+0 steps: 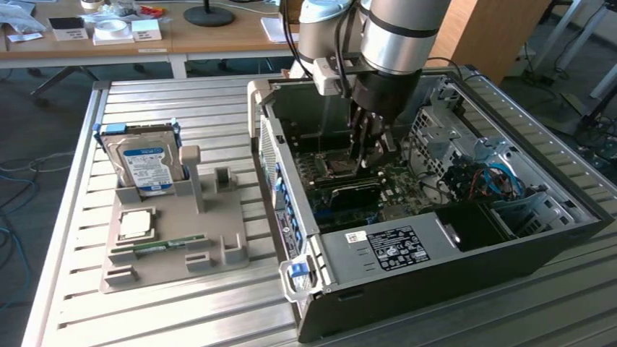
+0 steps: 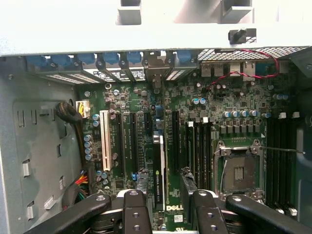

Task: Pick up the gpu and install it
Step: 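Press down on the gpu until it lock into place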

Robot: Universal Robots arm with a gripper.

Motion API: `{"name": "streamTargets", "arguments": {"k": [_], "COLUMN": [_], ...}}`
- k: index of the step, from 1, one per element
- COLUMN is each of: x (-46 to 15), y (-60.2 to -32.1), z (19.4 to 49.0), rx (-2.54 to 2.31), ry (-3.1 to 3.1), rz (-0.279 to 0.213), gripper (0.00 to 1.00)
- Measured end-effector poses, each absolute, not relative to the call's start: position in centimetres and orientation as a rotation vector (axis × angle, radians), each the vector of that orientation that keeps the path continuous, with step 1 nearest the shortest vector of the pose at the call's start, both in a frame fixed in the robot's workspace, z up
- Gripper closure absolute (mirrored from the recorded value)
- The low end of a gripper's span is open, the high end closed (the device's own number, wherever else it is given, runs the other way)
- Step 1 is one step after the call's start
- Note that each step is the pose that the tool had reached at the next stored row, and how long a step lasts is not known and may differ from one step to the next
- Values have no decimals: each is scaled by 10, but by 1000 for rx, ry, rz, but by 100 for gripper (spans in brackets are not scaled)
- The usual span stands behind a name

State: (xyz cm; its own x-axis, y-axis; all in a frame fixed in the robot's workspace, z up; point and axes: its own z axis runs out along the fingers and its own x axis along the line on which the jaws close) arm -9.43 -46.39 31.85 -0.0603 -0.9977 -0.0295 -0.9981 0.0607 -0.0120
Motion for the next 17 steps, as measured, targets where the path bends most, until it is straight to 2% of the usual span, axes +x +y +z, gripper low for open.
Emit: {"name": "streamTargets", "arguments": {"k": [3,4,5,7,9,11,12,15,16,17], "x": [-94,-94,-94,-94,-94,-94,-94,-94,-94,-94], "y": [-464,-464,-464,-464,-464,-464,-464,-464,-464,-464], "z": [318,318,318,318,318,318,318,318,318,318], "rx": [-2133,-2133,-2133,-2133,-2133,-2133,-2133,-2133,-2133,-2133], "ry": [2266,2266,2266,2266,2266,2266,2266,2266,2266,2266], "rz": [18,18,18,18,18,18,18,18,18,18], "gripper": [59,53,53,42,42,30,30,12,12,6]}}
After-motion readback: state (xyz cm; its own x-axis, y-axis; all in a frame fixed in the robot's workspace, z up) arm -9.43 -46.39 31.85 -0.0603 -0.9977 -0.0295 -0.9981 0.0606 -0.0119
